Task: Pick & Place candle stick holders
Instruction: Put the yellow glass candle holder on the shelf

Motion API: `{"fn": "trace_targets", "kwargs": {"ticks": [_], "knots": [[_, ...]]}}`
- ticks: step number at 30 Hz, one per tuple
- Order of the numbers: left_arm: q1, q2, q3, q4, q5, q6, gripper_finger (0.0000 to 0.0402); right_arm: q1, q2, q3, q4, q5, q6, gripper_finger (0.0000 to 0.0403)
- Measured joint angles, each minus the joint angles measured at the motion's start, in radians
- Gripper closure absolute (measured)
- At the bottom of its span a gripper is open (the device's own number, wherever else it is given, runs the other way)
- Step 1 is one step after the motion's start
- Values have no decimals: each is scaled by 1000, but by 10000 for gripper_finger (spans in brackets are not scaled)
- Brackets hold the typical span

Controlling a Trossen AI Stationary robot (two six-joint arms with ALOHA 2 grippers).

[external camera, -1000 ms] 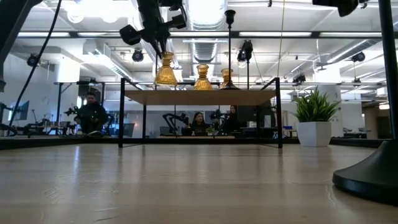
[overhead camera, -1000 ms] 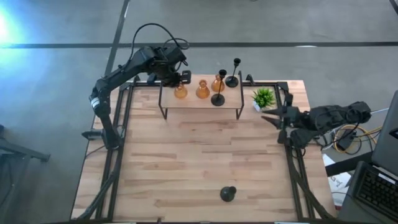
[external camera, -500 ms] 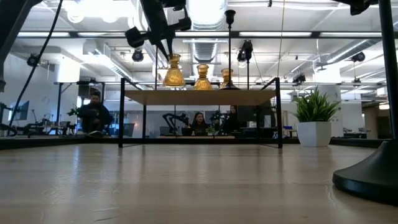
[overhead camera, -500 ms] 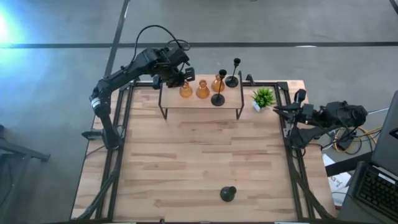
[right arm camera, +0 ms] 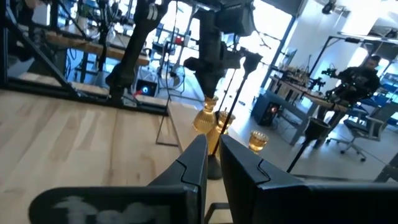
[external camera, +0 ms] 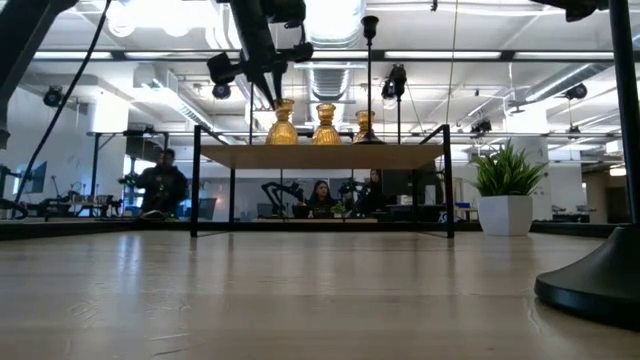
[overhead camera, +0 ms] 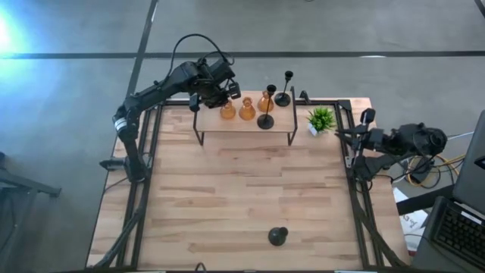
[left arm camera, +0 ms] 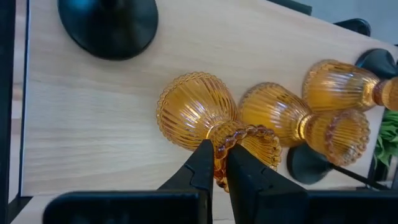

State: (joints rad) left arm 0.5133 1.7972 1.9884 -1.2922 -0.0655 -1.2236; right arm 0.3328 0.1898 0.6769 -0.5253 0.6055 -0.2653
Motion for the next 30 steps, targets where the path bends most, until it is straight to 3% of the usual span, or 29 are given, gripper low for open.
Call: {"fn": "trace_targets", "kwargs": {"ticks": [30], "knots": [[20,5,-15,45,-49,-37,375,1,0,0,-25,-4,-6,365]]}}
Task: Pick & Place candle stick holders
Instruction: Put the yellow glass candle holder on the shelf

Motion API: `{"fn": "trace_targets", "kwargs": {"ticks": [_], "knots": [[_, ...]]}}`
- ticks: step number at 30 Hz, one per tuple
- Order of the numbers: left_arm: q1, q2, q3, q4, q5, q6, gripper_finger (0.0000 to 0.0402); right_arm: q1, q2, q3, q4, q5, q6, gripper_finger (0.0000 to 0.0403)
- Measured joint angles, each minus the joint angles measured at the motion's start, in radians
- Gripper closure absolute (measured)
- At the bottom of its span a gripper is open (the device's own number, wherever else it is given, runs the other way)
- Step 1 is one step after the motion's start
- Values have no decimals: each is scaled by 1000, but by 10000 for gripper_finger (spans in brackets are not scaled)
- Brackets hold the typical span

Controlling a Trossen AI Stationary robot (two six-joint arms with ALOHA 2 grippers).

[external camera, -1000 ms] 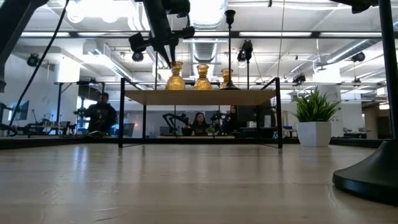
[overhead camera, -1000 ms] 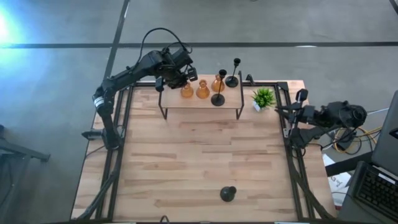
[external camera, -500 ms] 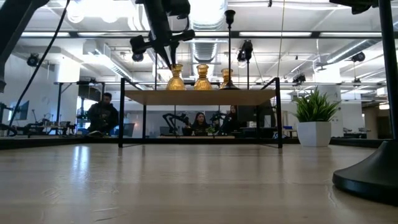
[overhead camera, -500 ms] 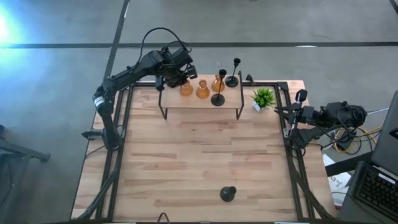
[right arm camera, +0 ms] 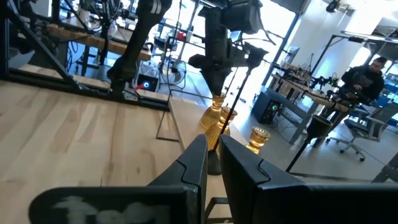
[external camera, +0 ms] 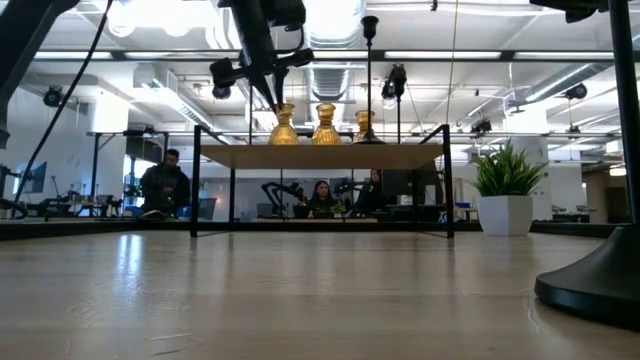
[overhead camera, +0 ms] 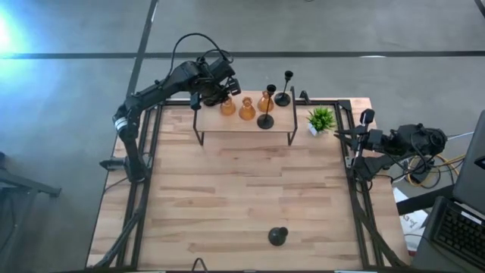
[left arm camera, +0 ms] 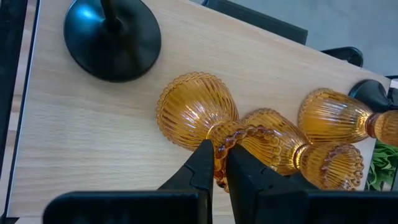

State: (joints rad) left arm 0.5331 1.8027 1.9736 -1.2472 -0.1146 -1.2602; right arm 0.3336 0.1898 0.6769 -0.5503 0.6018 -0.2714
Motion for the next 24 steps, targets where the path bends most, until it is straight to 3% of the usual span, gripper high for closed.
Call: {"fn": "trace_targets", "kwargs": {"ticks": [9,24], "knots": [[2,0,-6,7,-10,2,354,0,0,0,0,0,-2,364],[2,-3,-45,84,-10,29,353,0,0,0,-53,-1,9,364]]}}
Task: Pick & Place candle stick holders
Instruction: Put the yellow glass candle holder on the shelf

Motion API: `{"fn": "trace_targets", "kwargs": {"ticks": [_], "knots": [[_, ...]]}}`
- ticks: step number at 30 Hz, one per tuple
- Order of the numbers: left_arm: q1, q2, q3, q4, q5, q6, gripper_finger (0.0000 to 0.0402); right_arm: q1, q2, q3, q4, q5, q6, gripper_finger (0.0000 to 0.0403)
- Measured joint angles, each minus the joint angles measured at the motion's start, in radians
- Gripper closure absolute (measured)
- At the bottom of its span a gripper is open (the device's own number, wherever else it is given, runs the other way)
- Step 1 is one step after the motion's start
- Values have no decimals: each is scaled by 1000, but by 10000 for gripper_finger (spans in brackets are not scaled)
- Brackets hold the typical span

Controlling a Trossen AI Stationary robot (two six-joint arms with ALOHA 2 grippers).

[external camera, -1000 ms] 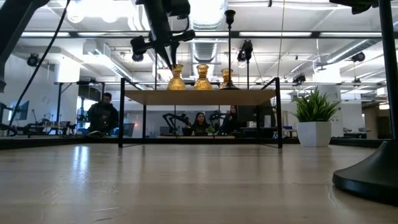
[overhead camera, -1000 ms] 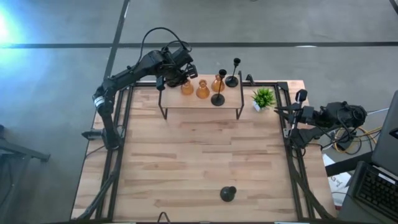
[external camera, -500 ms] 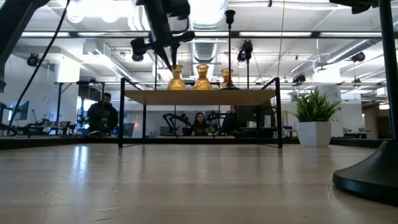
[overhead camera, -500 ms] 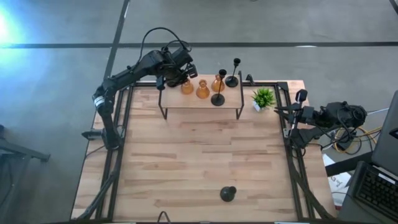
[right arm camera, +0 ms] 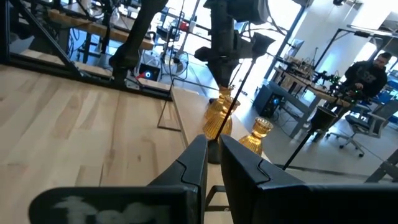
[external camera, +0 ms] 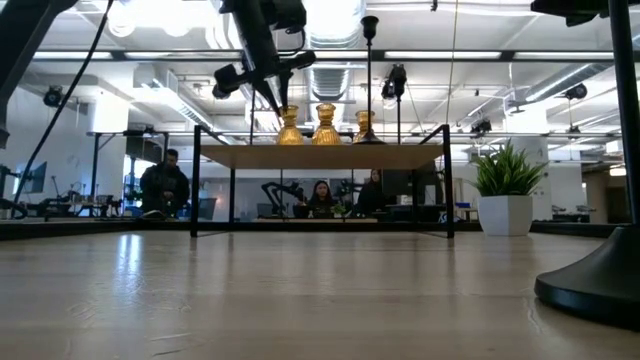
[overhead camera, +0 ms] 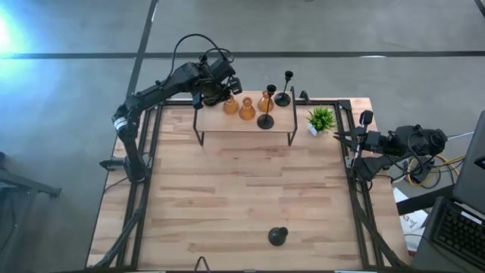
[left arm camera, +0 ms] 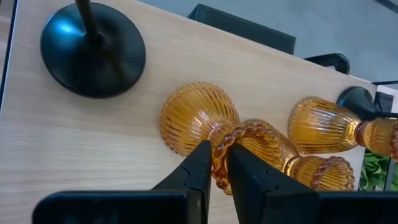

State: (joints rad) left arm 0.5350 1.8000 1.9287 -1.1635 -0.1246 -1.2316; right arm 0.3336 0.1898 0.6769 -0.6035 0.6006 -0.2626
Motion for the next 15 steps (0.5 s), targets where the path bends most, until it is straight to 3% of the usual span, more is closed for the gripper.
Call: {"fn": "trace_targets", "kwargs": {"ticks": [15], "knots": [[0,0,4,-6,3,19,343,0,0,0,1,0,0,364]]}}
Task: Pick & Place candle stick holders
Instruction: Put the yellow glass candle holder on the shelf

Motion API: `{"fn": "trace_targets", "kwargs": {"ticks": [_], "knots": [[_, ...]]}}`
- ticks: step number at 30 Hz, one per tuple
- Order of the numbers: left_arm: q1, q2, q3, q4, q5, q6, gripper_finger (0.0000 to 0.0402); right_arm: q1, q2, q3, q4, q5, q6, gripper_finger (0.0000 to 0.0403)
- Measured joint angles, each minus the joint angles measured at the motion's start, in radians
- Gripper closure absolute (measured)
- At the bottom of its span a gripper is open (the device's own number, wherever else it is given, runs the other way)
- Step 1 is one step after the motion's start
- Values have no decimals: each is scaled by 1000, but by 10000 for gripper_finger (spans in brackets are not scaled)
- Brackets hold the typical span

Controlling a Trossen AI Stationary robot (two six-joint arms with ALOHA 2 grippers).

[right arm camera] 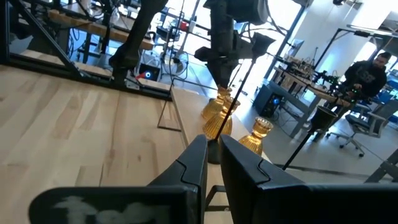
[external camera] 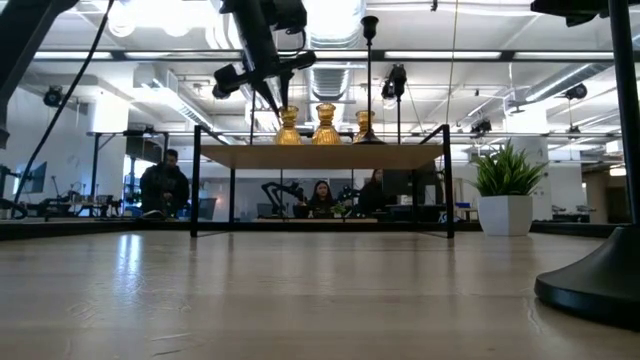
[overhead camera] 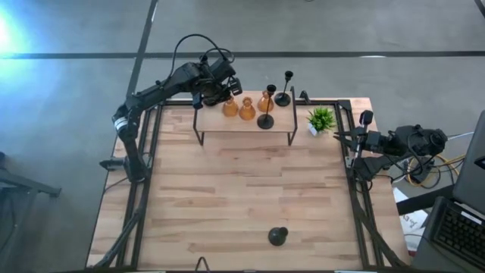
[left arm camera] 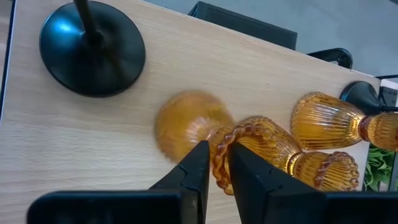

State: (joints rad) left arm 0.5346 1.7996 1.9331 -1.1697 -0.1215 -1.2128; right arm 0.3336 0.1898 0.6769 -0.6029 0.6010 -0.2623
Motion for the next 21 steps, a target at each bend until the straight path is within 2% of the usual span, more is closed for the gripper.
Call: {"fn": "trace_targets", "kwargs": {"ticks": [13,21], "knots": [[0,-1,0,0,2,2,293,0,0,0,1,0,0,364],[-3,-16,0,2,6,-3,287,0,0,0,2,0,0,364]]}}
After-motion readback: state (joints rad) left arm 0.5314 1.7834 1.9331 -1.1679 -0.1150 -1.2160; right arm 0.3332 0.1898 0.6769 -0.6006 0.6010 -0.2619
